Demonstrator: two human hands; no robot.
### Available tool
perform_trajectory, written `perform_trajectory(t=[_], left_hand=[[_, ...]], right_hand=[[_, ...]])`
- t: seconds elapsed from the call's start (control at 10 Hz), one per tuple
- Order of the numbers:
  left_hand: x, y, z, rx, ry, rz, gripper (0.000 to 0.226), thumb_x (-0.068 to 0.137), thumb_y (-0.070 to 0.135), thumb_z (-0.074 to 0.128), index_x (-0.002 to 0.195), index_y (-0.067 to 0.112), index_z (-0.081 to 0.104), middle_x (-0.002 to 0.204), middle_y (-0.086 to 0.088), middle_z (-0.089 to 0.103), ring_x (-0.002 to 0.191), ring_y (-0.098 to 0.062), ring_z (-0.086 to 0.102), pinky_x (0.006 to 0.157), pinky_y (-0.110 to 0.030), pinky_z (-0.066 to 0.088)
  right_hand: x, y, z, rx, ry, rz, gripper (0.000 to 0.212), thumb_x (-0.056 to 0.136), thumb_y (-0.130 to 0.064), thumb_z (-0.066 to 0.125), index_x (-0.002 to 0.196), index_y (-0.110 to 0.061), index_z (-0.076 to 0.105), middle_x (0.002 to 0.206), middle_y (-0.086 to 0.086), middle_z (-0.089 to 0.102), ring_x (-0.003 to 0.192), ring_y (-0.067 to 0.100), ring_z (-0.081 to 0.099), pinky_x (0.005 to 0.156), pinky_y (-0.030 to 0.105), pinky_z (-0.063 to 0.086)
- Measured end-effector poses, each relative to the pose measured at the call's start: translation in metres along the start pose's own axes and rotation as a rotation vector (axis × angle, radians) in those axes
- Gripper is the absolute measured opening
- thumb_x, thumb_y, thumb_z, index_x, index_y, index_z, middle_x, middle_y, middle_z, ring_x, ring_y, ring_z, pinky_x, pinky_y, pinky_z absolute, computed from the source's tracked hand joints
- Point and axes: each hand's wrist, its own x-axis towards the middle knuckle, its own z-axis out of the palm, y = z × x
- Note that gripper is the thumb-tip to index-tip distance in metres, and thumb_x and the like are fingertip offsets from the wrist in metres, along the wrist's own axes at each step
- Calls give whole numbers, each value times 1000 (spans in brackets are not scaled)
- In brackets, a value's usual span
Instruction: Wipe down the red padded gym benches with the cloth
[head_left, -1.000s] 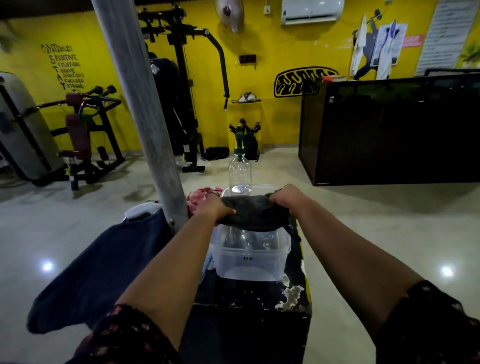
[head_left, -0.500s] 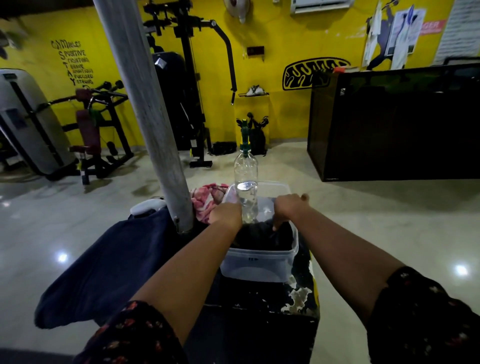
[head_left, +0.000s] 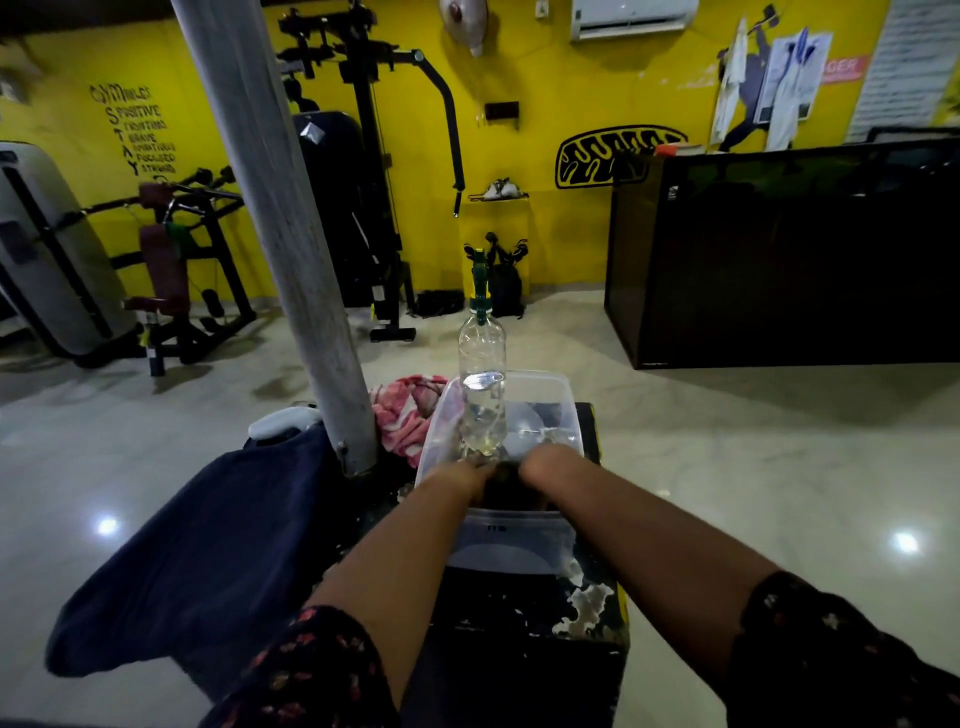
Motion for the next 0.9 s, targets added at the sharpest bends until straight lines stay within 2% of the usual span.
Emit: perform_trajectory(t=[0.1,0.2,0.3,0.4,0.5,0.6,0.7,0.9], left_hand=[[2,-3,-1,-16,-32,-64,54,107,33,35,157,20,20,162,-8,22,145,-29,29,118,-42,23],[0,-2,-6,10,-64,-65,60,103,24,46,156,15,20,161,-12,22,143,-31,31,118,-44,26],[-1,-2,-10,29,-86,-46,67,99,23,55,156,14,22,160,-13,25,142,-33,32,117,-43,28],[-8,-1,-14,59,-101,1,61,94,27,60,149,15,38,152,-11,41,135,-31,43,112,-40,34],[-15,-1,-22,12,-38,78,53,95,28,56,146,17,44,148,-11,45,132,-29,46,111,-37,35],[-27,2,-40,-37,35,174,48,99,21,50,147,21,45,151,-11,42,136,-28,42,114,-38,30],[-39,1,-51,-55,74,211,52,98,19,52,149,23,41,154,-9,40,138,-26,40,116,-39,29],[-65,12,-82,-26,209,323,50,97,27,57,146,24,46,148,-6,49,132,-23,47,111,-34,34]], right_hand=[[3,-5,-5,6,73,-79,45,107,-28,29,146,-8,39,150,11,38,136,28,38,111,33,31],[3,-5,-12,69,66,-88,46,105,-32,34,143,-8,43,146,13,43,134,32,42,112,41,33],[1,-5,-10,83,-7,-30,46,104,-28,38,143,-5,42,147,13,42,134,33,41,112,40,34],[-10,-11,-8,69,-100,35,51,101,-36,44,145,-10,41,148,12,42,131,32,45,107,38,39],[-18,-9,-16,115,-122,88,46,96,-31,54,137,-11,52,136,13,54,119,31,54,94,32,45],[-43,10,-43,84,26,81,41,95,-25,59,135,-15,56,136,11,54,121,28,54,98,34,43],[-66,23,-55,116,97,36,41,95,-25,59,135,-18,55,139,9,54,123,25,52,101,31,40],[-123,51,-75,102,71,127,43,96,-27,60,138,-19,54,138,9,55,125,26,51,99,28,38]])
